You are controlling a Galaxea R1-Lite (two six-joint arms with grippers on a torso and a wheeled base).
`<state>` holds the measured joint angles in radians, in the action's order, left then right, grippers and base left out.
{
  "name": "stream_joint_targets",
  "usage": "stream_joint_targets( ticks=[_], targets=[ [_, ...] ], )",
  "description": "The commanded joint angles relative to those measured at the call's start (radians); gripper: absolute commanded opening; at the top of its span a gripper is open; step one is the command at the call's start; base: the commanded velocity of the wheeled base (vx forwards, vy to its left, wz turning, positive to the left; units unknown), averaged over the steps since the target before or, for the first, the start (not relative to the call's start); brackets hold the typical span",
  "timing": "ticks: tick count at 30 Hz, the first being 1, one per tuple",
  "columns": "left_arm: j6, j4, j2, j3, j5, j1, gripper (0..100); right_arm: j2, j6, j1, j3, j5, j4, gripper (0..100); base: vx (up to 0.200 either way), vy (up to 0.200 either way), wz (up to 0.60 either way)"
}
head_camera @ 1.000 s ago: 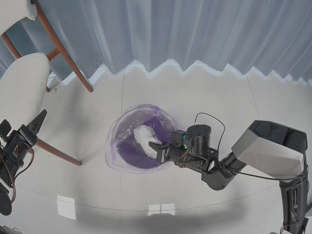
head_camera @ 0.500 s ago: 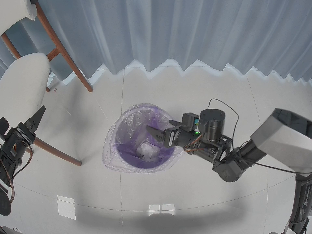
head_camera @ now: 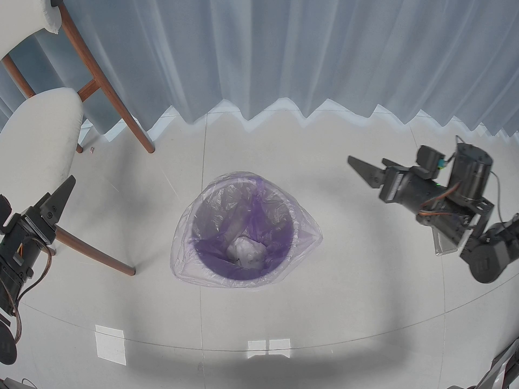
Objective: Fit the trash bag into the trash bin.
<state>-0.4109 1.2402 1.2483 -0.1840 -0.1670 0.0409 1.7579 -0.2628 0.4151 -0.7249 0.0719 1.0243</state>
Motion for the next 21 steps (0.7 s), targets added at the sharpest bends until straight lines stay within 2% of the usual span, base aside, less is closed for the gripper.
stream_joint_targets(
  ticks=[1,5,8,14,21],
  targets=[
    [0.007,-0.001,-0.067,0.025,-0.005,-0.039,100,-0.356,0.002,-0.188,0.236,-0.006,-0.035,100,0.0,0.0,0.0],
    [0.012,0.001,-0.082,0.06,-0.003,-0.076,100,-0.456,0.0,-0.292,0.352,-0.006,-0.027,100,0.0,0.0,0.0],
    [0.009,-0.008,-0.104,0.075,-0.003,-0.079,100,-0.526,-0.004,-0.331,0.403,-0.006,-0.036,100,0.0,0.0,0.0],
    [0.004,-0.011,-0.141,0.09,-0.003,-0.09,100,-0.598,-0.003,-0.34,0.518,-0.006,-0.035,100,0.0,0.0,0.0],
    [0.003,-0.013,-0.167,0.095,-0.005,-0.119,100,-0.618,0.002,-0.368,0.565,-0.004,-0.036,100,0.0,0.0,0.0]
  ],
)
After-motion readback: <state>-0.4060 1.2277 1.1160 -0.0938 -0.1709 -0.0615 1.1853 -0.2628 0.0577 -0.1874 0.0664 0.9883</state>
